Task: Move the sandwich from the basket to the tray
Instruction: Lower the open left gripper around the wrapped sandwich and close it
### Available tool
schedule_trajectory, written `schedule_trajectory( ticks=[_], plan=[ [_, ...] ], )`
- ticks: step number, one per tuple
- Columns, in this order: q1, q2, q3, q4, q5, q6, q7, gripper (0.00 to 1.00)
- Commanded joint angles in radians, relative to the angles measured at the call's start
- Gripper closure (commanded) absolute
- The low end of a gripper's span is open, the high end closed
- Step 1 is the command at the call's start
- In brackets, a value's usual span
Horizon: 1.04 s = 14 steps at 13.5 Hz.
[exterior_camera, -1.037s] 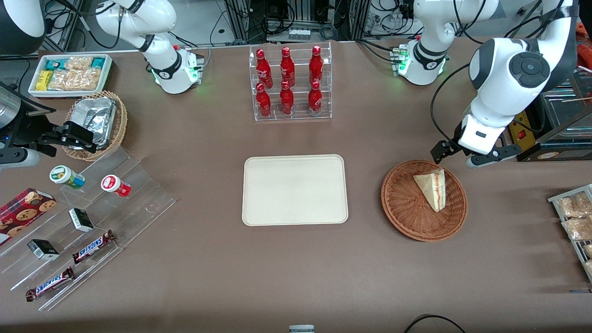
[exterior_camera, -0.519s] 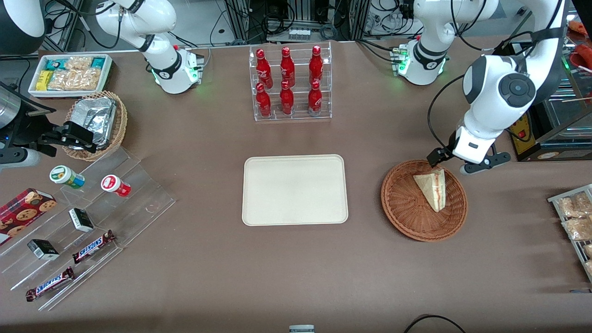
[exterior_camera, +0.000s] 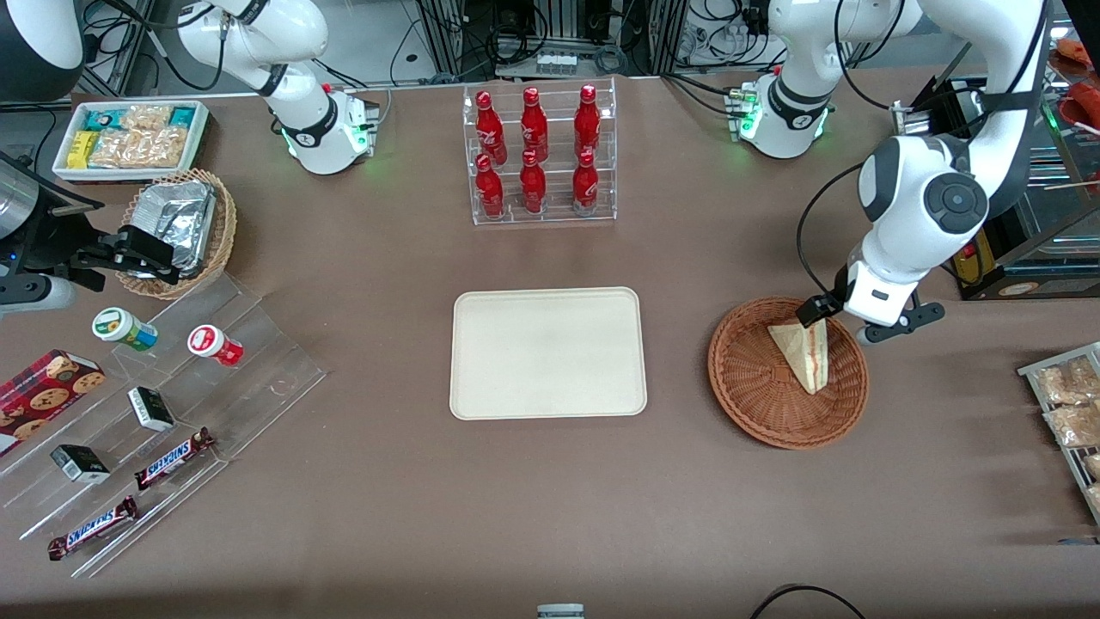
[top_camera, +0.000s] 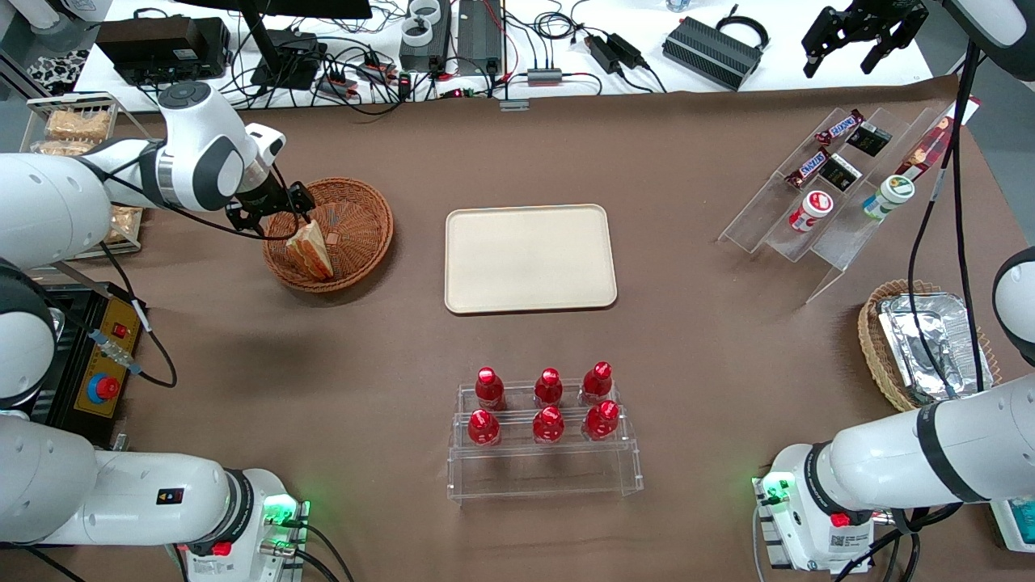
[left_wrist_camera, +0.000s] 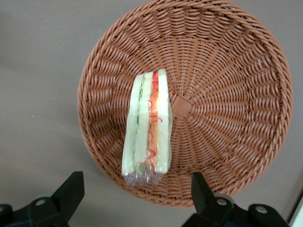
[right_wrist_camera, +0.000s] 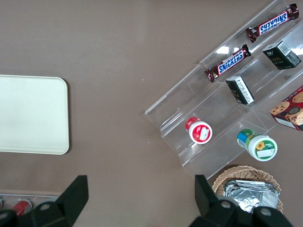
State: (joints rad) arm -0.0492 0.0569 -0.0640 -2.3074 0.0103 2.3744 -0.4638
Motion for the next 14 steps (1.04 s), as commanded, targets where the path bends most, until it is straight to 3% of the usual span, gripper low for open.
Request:
schedule_trajectory(
  ticks=[1, 6, 9, 10, 12, 14],
  plan=[
    [0.009, 0.032, -0.007, -0.009, -0.018, 0.058, -0.012, 0.0],
    [0.009, 0.076, -0.007, -0.047, -0.02, 0.153, -0.018, 0.02],
    [0.008, 0.08, -0.007, -0.072, -0.018, 0.184, -0.058, 0.15],
    [0.008, 0.078, -0.007, -0.075, -0.018, 0.184, -0.064, 0.22],
    [0.006, 0.075, -0.007, -0.084, -0.018, 0.184, -0.081, 0.56],
    [0.006, 0.07, -0.007, -0.083, -0.02, 0.181, -0.082, 0.82]
  ],
)
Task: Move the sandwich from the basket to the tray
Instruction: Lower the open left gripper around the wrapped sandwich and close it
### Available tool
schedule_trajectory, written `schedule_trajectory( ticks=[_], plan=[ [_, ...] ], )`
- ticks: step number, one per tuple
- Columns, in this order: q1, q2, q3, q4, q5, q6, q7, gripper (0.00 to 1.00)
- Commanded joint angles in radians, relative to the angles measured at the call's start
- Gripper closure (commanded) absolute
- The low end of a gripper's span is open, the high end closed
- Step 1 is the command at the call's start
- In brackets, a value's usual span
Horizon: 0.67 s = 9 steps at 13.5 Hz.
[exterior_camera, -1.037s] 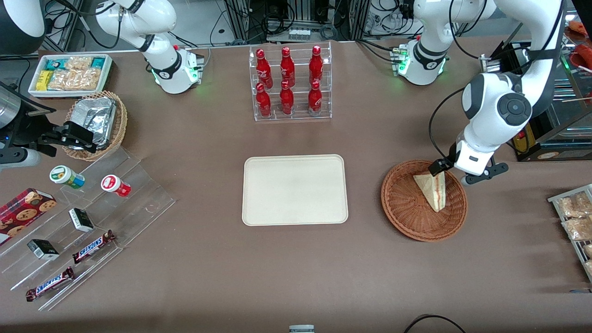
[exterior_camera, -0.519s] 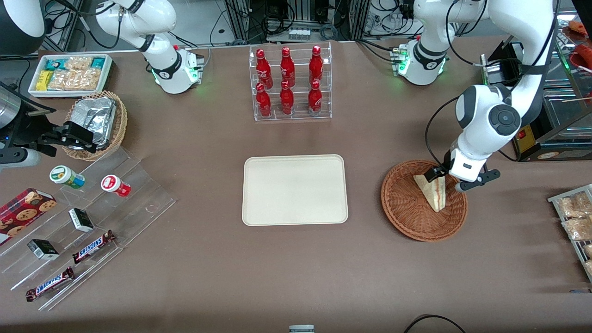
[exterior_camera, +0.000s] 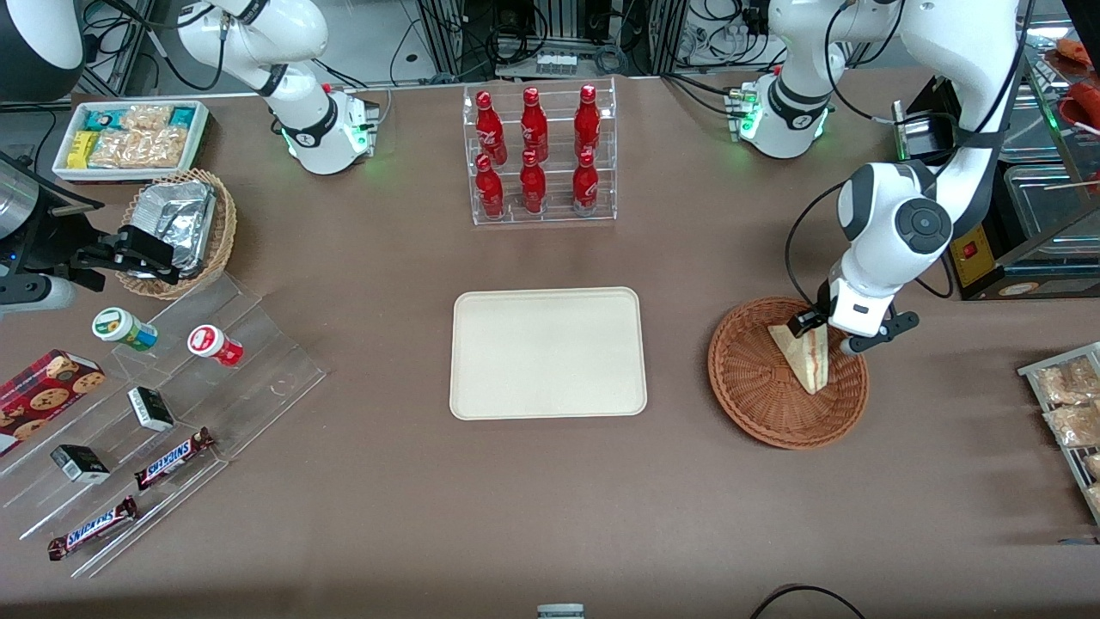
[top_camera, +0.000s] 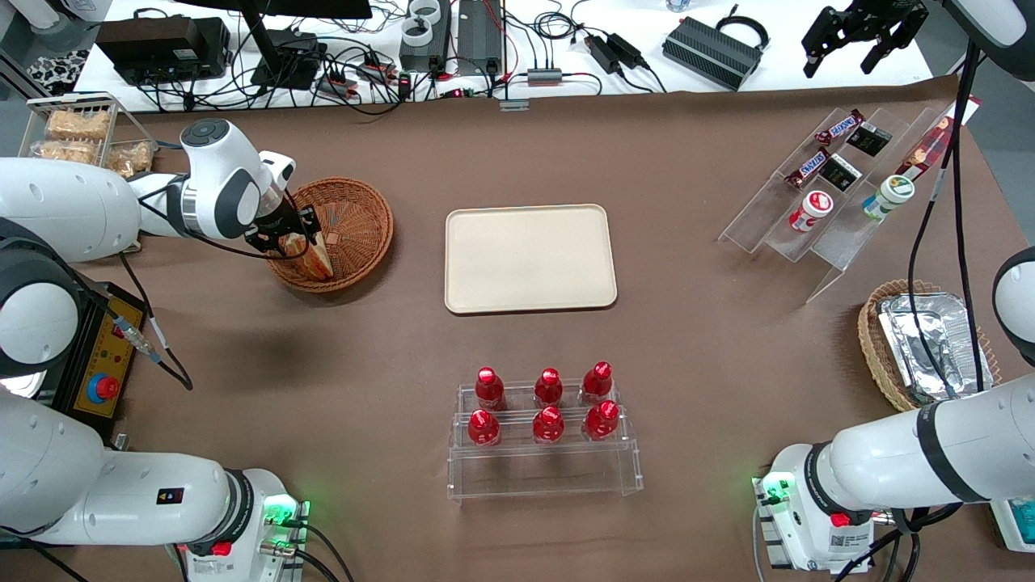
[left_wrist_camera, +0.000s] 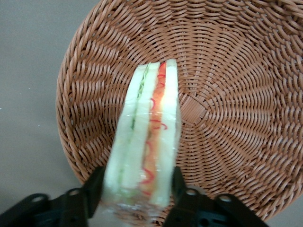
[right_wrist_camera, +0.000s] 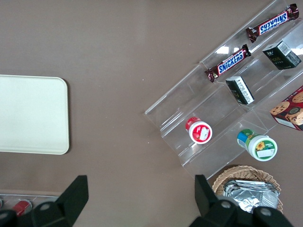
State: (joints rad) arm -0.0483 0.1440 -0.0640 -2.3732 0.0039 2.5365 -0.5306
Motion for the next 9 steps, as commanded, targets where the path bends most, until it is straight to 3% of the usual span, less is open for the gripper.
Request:
schedule_trajectory(
  ticks=[1, 2, 5, 9],
  plan=[
    [0.005, -0.018, -0.007, -0.015, -0.012, 0.015, -0.015, 0.93],
    [0.005, -0.021, -0.007, -0.014, -0.012, 0.013, -0.015, 1.0],
    [0.005, -0.044, -0.01, 0.003, -0.006, -0.01, 0.003, 1.0],
    [-0.001, -0.064, -0.02, 0.136, 0.011, -0.218, 0.006, 1.0]
  ],
)
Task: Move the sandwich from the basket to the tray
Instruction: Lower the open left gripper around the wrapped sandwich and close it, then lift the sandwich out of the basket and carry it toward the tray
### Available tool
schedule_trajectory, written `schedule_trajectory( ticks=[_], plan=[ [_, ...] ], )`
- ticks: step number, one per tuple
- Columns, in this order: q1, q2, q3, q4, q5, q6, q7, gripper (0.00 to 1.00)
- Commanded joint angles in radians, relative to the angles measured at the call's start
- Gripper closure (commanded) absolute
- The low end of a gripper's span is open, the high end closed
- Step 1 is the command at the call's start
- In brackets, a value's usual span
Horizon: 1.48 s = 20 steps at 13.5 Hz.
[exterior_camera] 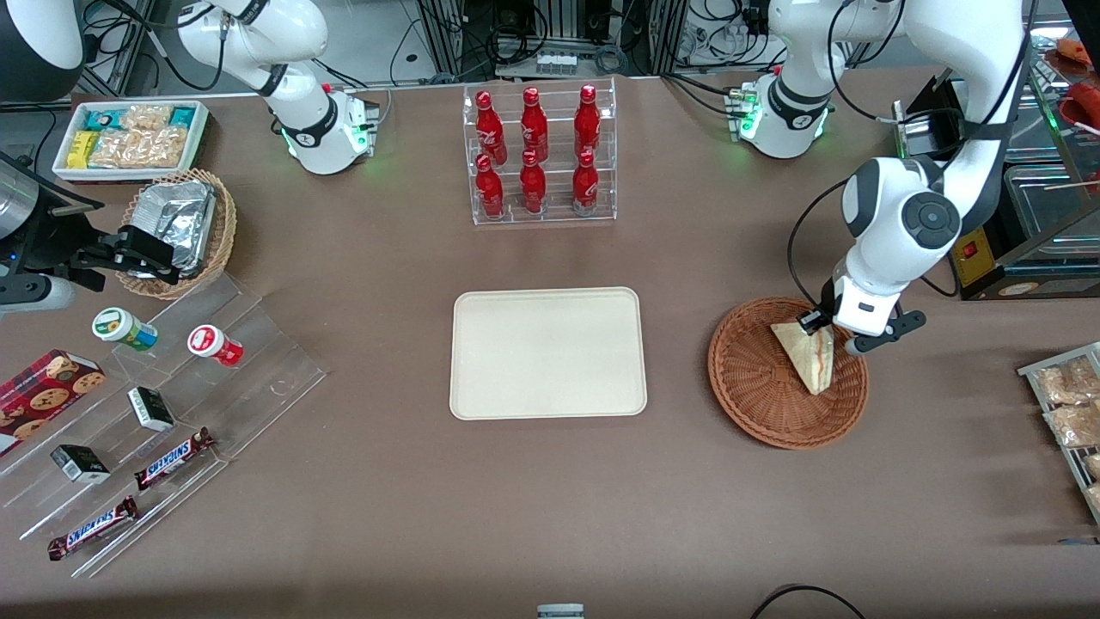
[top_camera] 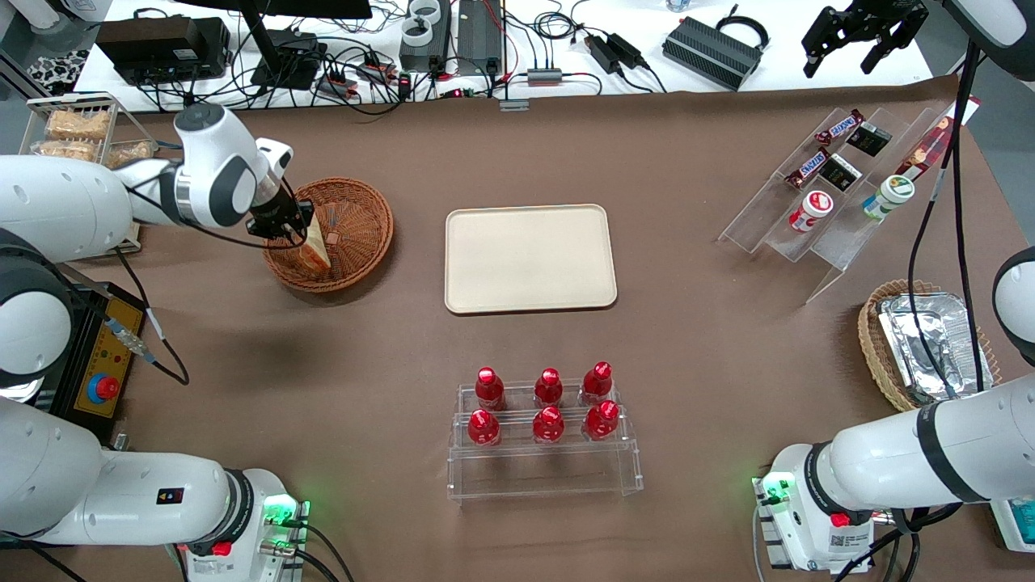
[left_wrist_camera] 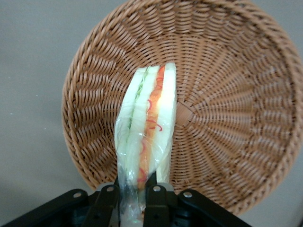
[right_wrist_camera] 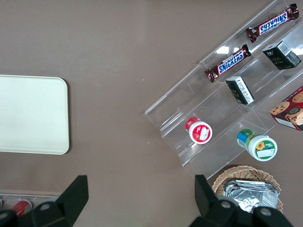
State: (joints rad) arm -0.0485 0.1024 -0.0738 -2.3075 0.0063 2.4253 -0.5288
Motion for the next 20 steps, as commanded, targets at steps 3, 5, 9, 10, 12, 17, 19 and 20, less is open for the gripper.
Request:
schedule_trajectory(
  ticks=[3, 5, 9, 10, 12, 17, 19, 20],
  plan=[
    [-0.002, -0.023, -0.043, 0.175, 0.017, -0.247, 0.006, 1.0],
    [-0.002, -0.023, -0.084, 0.197, 0.043, -0.284, -0.008, 1.0],
    [-0.005, -0.018, -0.155, 0.243, 0.043, -0.302, -0.071, 1.0],
    [-0.005, -0.015, -0.173, 0.249, 0.041, -0.302, -0.085, 1.0],
    [-0.011, -0.001, -0.214, 0.258, 0.044, -0.298, -0.091, 1.0],
    [-0.085, 0.056, -0.274, 0.299, 0.153, -0.292, -0.115, 1.0],
    [-0.105, 0.095, -0.296, 0.341, 0.159, -0.292, -0.154, 1.0],
    [-0.119, 0.118, -0.3, 0.37, 0.162, -0.293, -0.18, 1.0]
  ],
)
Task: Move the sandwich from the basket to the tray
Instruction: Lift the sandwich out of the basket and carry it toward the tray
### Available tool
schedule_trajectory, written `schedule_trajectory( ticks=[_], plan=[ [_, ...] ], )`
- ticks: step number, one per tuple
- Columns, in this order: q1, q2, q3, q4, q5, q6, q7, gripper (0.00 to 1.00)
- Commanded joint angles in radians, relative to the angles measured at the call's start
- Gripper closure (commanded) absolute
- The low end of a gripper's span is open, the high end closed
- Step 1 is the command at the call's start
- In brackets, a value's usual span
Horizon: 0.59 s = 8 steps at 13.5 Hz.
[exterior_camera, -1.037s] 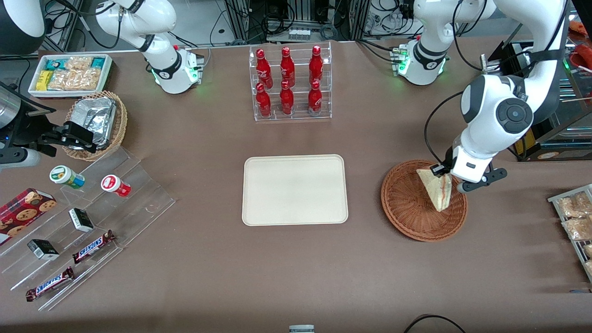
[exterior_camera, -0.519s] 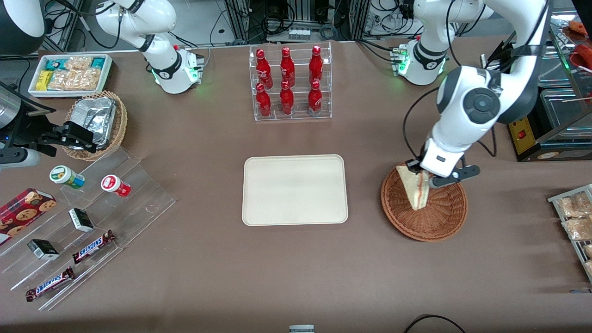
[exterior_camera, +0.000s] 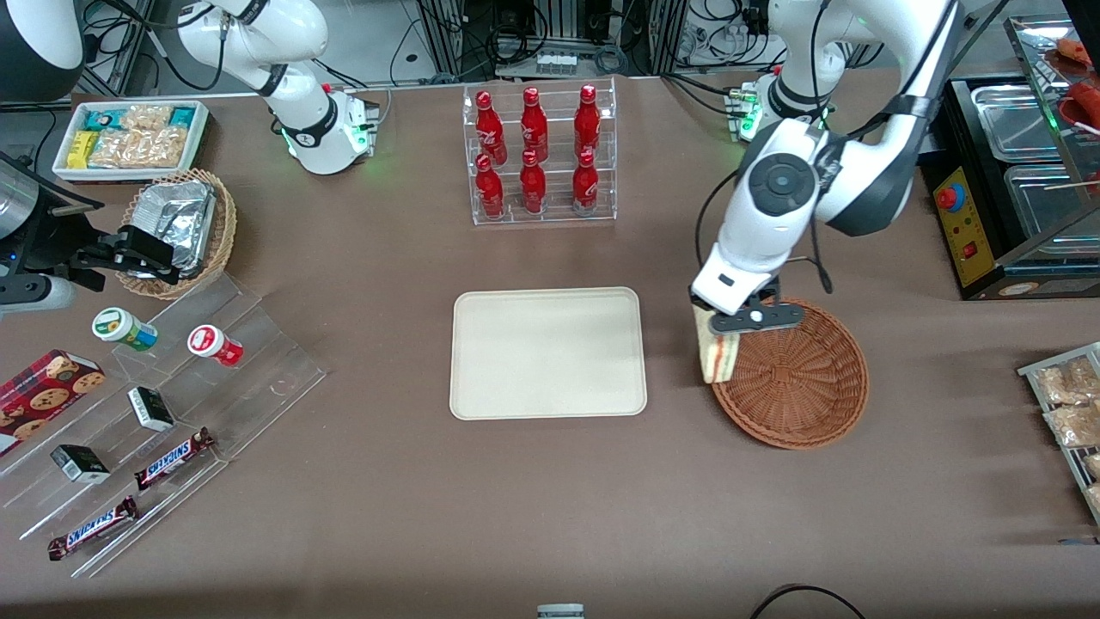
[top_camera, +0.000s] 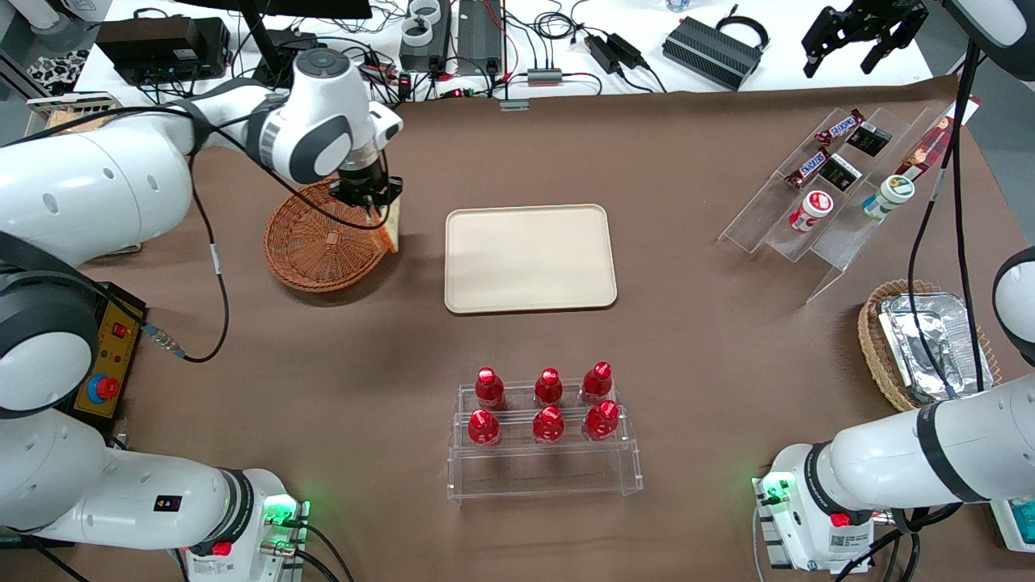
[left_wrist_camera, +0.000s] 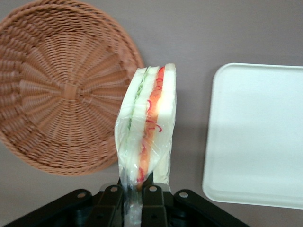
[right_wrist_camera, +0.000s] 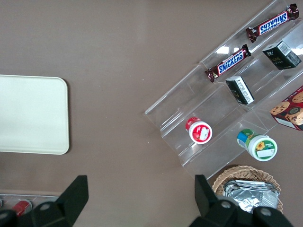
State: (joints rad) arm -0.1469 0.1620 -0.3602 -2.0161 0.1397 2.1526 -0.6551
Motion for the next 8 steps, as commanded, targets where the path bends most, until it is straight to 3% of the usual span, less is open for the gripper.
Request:
schedule_trajectory(
  ticks=[1, 3, 6, 8],
  plan=[
    [-0.042, 0.083, -0.014, 0.103, 0.047, -0.02, -0.087, 1.0],
    [-0.051, 0.134, -0.048, 0.152, 0.102, -0.02, -0.196, 1.0],
    [-0.053, 0.235, -0.121, 0.241, 0.243, -0.03, -0.369, 1.0],
    [-0.053, 0.283, -0.157, 0.281, 0.288, -0.033, -0.429, 1.0]
  ],
)
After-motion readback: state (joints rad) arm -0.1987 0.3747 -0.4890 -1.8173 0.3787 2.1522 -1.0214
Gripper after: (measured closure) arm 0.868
